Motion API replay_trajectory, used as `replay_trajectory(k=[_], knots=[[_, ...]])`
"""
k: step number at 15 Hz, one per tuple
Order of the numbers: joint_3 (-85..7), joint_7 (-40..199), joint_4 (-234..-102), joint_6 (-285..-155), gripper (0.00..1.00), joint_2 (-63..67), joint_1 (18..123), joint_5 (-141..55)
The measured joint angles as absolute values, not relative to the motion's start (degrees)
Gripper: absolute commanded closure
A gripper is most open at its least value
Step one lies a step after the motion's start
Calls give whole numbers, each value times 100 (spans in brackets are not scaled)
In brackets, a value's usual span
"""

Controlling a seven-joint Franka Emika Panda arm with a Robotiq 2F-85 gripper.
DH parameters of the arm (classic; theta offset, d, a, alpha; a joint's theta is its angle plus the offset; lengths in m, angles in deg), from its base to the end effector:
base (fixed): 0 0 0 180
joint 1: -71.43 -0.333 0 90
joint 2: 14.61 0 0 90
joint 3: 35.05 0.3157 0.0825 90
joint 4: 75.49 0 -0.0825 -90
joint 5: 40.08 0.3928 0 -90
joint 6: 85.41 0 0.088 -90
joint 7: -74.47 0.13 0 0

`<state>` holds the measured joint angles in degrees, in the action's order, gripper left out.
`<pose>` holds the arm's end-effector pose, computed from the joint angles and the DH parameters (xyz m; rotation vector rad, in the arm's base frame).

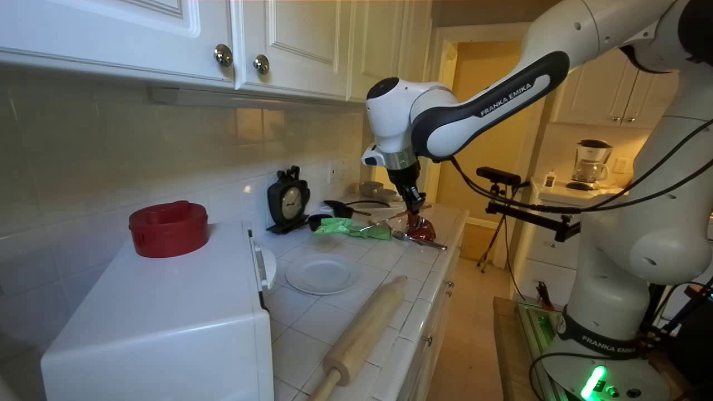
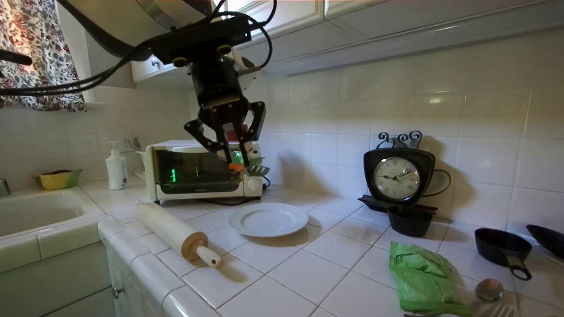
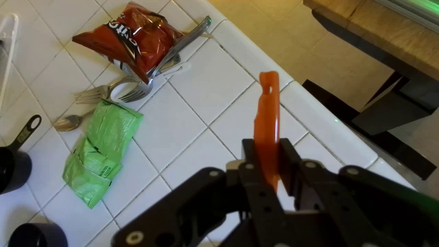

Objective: Use the spatula to lift the green sachet then put it back on the plate

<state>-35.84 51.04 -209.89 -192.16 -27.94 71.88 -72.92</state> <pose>0.4466 -0.0635 0.3928 2.5156 0.8163 -0.4729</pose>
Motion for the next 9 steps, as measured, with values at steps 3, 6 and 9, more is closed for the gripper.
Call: replay_trajectory(k=[3,6,9], knots=[[-3584,5044,-20987,-19145,95,-2919,7176,-7220],[-3584,5014,-20987,-19060,95,-3002,7154,-7200],[-3581,5006,-21011,-19033,95,-3009,7100,-7200]])
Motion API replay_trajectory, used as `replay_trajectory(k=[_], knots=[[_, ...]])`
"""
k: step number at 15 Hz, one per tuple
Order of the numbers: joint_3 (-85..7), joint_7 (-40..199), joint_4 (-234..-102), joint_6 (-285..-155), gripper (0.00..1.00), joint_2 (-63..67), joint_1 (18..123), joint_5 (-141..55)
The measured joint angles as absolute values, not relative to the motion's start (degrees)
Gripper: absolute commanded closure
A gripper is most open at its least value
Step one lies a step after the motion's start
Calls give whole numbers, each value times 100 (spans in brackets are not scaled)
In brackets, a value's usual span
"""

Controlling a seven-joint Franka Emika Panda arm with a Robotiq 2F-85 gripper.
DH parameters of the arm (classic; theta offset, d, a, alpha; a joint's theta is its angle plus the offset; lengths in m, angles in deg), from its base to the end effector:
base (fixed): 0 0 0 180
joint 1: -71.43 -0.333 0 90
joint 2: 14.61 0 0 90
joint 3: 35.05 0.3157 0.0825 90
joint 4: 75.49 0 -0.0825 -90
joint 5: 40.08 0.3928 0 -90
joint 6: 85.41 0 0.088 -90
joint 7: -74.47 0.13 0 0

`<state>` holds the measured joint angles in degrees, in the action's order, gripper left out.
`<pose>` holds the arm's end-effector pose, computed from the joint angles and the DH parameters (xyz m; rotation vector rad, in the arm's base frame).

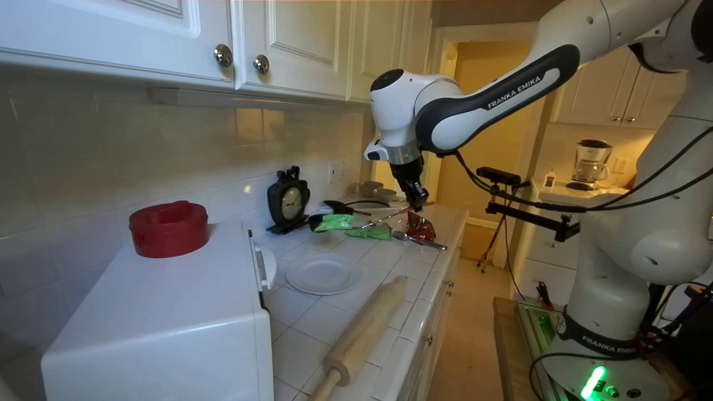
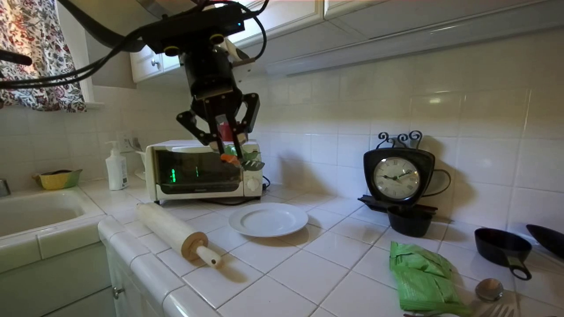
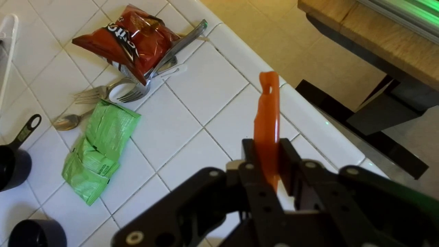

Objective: Use the spatula to lift the green sachet then put it back on the plate

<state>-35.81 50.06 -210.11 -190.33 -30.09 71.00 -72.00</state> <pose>0.4392 -0.0570 0.4058 2.5195 0.8300 -0.4704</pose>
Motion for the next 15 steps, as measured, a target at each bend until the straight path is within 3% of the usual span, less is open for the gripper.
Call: replay_trajectory(k=[15], knots=[[-3251,5103,-21077,-18994,95,-2843,6648,-7011]])
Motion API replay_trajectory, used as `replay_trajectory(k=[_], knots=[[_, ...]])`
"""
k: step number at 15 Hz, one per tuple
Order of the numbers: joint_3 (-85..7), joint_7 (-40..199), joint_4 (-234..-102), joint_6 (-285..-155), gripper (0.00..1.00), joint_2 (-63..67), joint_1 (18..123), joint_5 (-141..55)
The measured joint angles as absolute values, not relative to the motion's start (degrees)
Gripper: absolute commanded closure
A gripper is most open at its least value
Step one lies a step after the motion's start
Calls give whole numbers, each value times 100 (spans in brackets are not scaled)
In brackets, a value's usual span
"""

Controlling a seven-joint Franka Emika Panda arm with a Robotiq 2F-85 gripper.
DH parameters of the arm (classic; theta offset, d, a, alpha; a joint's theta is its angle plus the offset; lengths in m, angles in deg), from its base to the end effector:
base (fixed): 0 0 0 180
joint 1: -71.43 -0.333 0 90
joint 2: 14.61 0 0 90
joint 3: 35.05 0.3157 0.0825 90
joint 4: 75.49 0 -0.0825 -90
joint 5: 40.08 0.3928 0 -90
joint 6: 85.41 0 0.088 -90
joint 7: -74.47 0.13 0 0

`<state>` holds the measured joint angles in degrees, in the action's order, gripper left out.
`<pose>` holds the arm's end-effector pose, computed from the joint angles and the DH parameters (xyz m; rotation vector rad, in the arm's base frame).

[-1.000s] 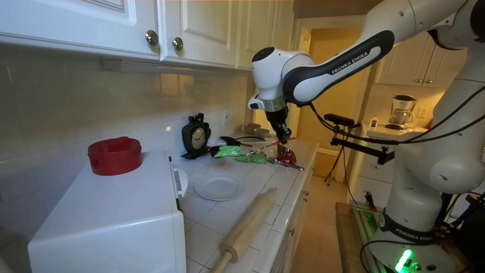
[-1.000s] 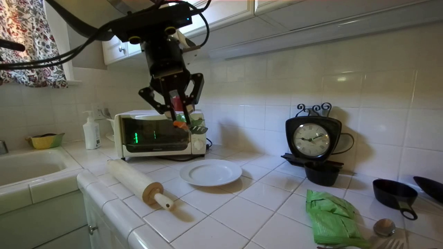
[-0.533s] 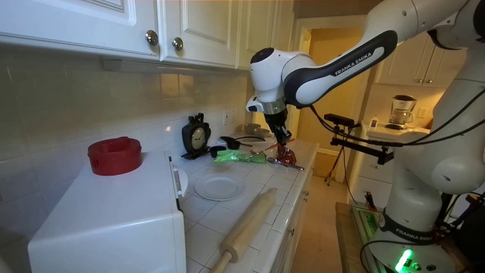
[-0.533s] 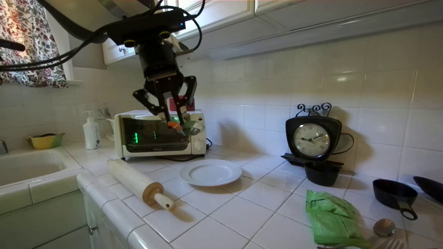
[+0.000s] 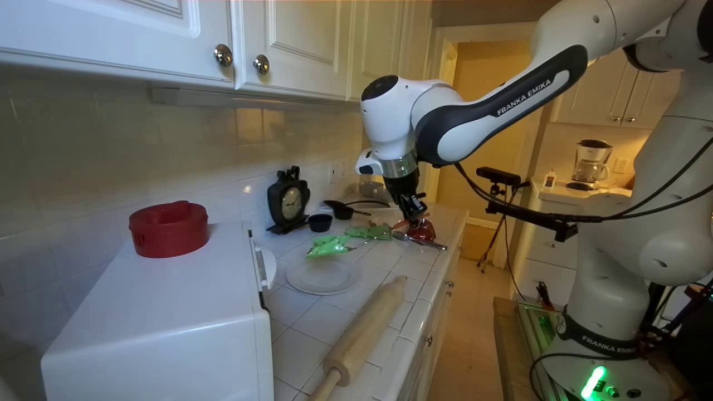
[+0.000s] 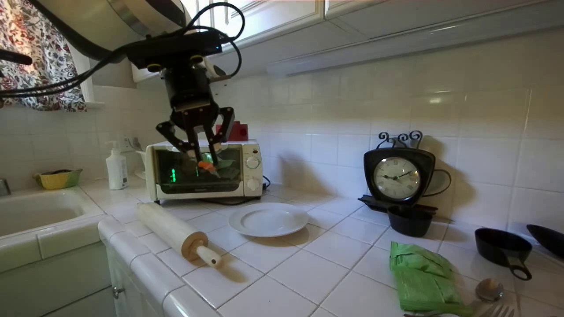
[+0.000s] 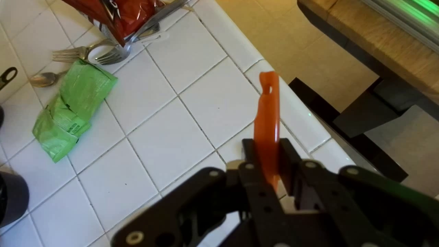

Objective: Use the spatula to lift the green sachet then put it back on the plate

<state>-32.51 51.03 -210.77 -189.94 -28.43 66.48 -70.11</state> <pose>0.4394 0.0054 0.3870 2.4680 0.9692 -0.4847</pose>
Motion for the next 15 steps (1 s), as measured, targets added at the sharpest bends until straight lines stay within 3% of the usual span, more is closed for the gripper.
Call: replay_trajectory(k=[15], knots=[[-2986,5469,-21018,-19006,95,-2463,6485,-6946]])
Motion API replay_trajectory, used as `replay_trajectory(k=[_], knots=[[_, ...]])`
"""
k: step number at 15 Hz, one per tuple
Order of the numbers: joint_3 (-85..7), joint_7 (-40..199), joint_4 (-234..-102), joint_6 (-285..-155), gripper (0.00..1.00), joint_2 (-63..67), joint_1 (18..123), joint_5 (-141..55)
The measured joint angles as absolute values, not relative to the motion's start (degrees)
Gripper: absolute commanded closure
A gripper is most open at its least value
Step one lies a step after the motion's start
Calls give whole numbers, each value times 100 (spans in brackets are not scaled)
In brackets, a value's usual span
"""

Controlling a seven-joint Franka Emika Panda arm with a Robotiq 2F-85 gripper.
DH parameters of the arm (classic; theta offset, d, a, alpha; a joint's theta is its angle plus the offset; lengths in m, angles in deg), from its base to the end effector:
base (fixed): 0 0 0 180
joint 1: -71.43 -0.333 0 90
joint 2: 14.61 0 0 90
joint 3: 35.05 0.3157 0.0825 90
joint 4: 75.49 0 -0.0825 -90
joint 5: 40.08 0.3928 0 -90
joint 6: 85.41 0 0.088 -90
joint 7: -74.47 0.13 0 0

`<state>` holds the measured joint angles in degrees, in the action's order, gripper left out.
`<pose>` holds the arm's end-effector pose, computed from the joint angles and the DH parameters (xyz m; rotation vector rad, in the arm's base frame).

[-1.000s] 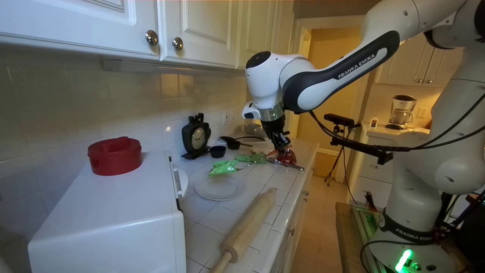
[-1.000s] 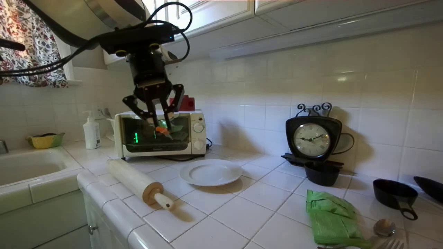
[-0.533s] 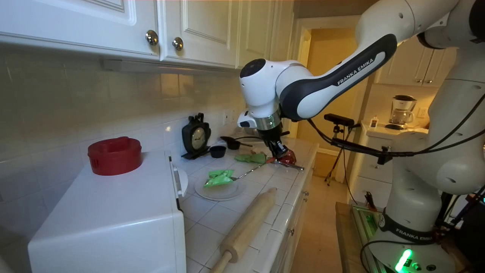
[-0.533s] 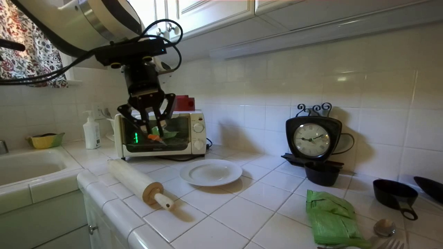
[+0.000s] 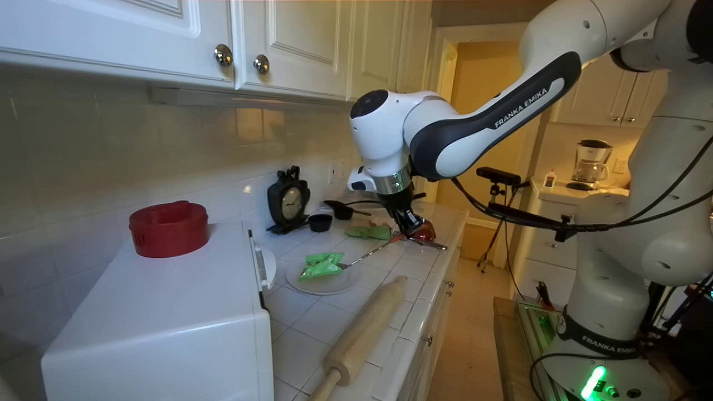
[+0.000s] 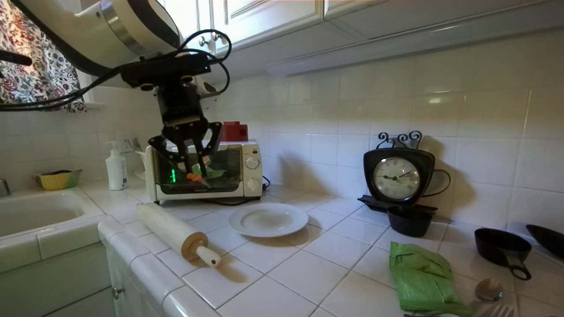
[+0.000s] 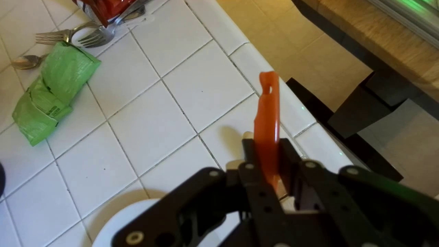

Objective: Use the spatula to lift the green sachet then put it back on the plate

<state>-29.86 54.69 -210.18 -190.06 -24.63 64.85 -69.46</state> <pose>0.4431 0.0403 0.3618 2.4454 0.9886 -0.5120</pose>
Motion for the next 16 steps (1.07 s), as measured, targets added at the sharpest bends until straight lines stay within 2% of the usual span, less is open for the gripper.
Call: replay_trajectory(k=[16], knots=[[-3369,5469,-20855,-19006,95,-2462,6777,-6946]])
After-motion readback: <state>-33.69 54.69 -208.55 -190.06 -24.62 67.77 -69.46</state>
